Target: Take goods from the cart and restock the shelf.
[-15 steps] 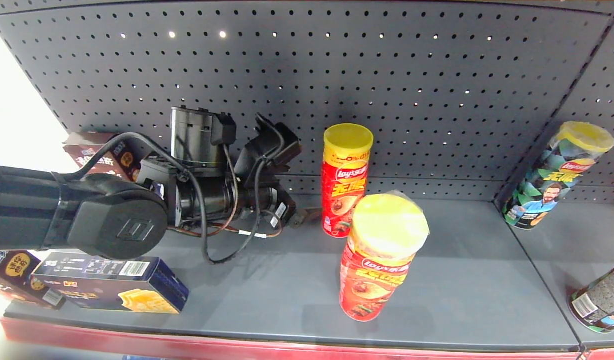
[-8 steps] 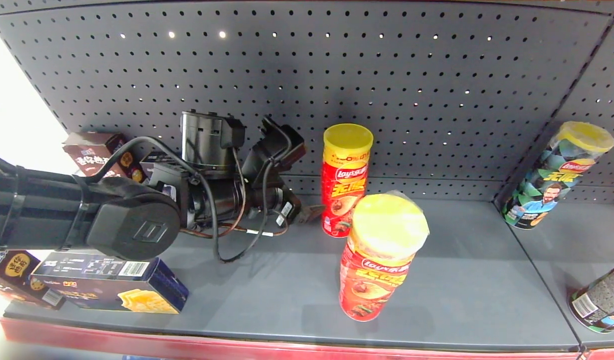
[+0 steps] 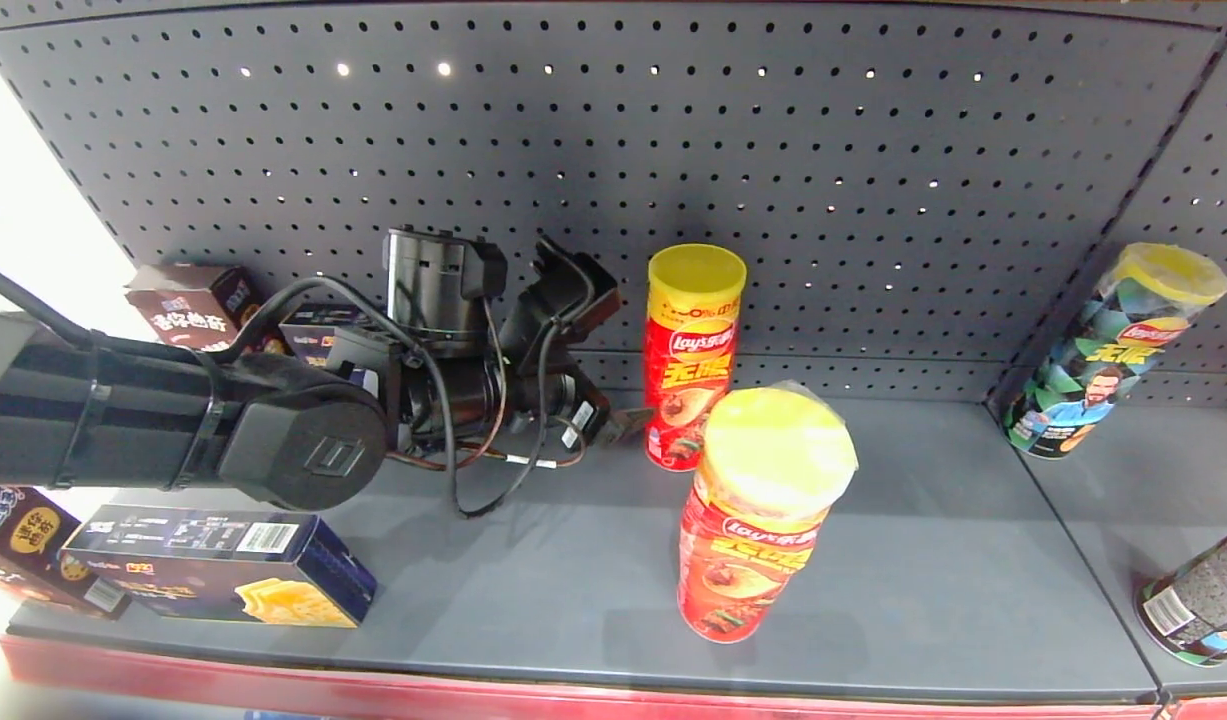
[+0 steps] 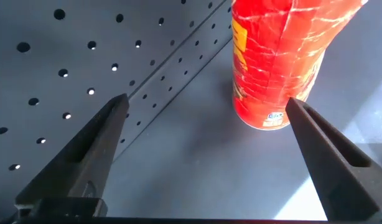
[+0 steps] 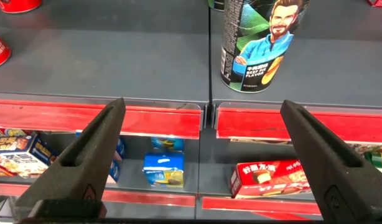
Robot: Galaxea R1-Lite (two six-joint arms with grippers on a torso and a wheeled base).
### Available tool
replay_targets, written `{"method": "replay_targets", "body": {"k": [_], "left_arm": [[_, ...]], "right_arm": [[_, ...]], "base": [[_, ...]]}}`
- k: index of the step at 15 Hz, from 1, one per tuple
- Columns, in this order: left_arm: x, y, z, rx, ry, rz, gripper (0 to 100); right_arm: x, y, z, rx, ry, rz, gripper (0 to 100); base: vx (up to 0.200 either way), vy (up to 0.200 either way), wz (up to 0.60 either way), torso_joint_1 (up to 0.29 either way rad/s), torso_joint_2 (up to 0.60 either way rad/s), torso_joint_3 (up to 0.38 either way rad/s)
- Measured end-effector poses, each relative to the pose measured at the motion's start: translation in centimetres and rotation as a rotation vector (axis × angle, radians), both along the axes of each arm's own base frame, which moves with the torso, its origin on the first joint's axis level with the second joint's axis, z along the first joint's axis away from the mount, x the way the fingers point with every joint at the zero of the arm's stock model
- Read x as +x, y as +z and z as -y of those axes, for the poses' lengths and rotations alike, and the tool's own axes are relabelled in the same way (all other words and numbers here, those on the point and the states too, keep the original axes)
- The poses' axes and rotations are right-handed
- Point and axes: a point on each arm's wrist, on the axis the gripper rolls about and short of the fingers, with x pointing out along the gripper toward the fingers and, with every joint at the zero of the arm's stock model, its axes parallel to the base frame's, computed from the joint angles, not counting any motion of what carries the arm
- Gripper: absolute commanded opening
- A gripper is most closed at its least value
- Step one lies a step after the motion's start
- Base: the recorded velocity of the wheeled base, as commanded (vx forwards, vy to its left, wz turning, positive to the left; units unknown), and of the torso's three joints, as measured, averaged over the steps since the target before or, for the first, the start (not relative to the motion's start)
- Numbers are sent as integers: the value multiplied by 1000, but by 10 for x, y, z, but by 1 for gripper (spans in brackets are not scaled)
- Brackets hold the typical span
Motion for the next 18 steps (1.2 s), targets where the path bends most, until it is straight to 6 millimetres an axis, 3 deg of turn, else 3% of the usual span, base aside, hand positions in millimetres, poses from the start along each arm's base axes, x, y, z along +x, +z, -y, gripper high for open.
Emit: {"method": "replay_targets", "body": {"k": [6,11,18], "left_arm": [[-5,-2,-4,-9,45,53,100],[-11,2,-9,7,191,114,100],[-10,-4,10,22,274,139,100]], "right_arm": [[0,0,0,0,0,0,100],[0,0,0,0,1,0,100],[0,0,0,0,0,0,100]], "base": [[0,0,0,0,0,0],[0,0,0,0,0,0],[0,0,0,0,0,0]]}}
